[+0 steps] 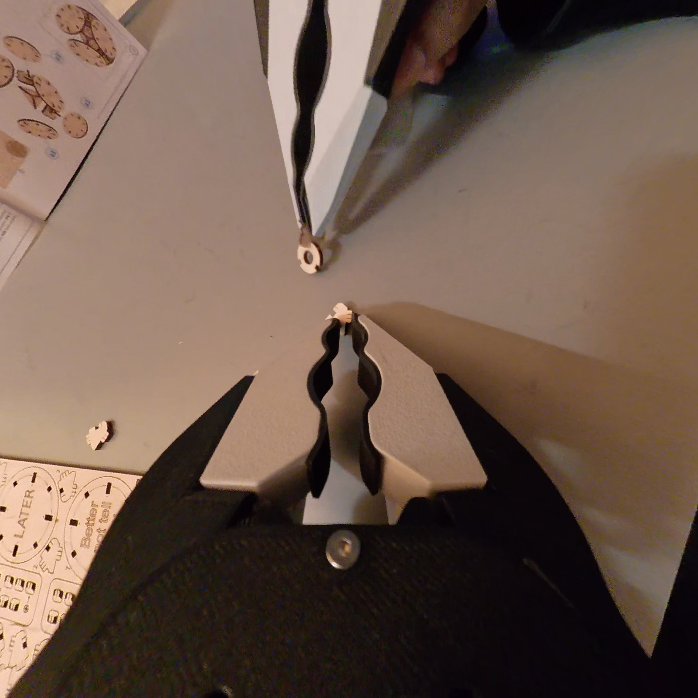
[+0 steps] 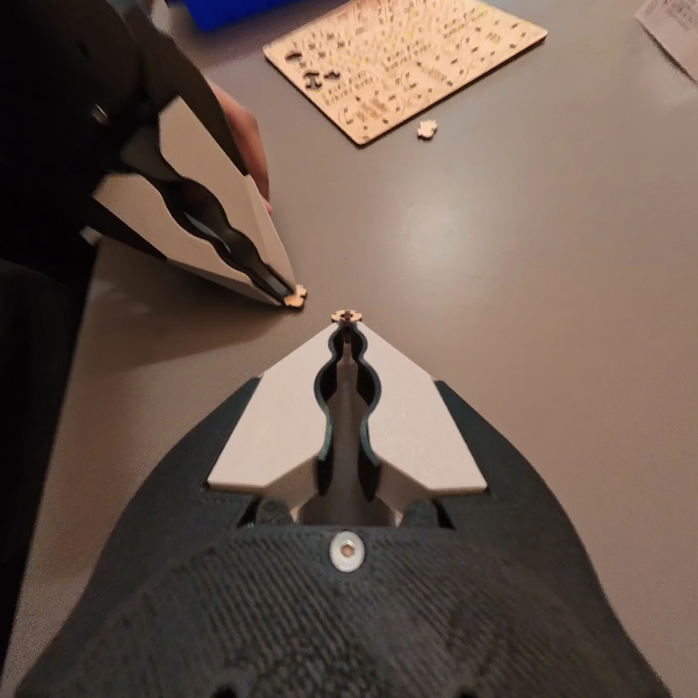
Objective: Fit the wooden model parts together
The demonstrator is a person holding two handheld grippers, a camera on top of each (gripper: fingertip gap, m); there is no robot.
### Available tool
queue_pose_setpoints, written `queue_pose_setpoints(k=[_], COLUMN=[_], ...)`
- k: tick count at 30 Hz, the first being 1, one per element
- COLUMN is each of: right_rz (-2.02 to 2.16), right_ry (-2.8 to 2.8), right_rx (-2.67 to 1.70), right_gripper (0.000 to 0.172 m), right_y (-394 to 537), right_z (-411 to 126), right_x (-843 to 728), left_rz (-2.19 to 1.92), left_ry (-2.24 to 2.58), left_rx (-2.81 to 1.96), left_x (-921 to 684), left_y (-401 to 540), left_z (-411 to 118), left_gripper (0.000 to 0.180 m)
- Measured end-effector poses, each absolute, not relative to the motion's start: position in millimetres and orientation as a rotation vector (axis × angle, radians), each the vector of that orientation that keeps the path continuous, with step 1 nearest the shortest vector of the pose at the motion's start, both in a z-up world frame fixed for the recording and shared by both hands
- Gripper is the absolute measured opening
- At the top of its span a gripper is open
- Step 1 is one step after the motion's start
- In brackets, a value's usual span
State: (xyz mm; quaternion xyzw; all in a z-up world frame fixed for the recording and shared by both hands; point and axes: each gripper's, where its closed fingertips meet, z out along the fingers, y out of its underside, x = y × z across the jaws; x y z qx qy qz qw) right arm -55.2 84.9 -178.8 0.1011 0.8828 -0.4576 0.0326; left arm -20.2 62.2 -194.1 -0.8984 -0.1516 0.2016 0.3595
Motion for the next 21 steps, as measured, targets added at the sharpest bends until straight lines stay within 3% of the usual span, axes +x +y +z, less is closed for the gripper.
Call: queue_pose_setpoints(k=[6,11,15,17,21], right_rz=[-1.337,-1.366,-1.420,-1.448,-1.494], right_ry=[2.819,2.767,2.696,2.668,2.641], right_rx=[0.260,0.293,0.327,0.339,0.345], right_gripper=[0.001,0.014,0.019,0.020,0.022], right_y=[86,86,86,85,84], right_z=[-190,-185,-177,-173,-168], right_x=[-55,-56,-57,-58,-59], left_rz=[0.508,0.500,0.521,0.538,0.576], left_ry=[-0.404,-0.424,-0.465,-0.470,-0.457], left_rx=[-2.267,-2.220,-2.242,-2.297,-2.327], left_x=[-21,-22,-27,-28,-28], left_y=[62,61,58,56,57], left_z=[-187,-180,-184,-192,-196], left_gripper=[0.000,0.000,0.028,0.033,0.012])
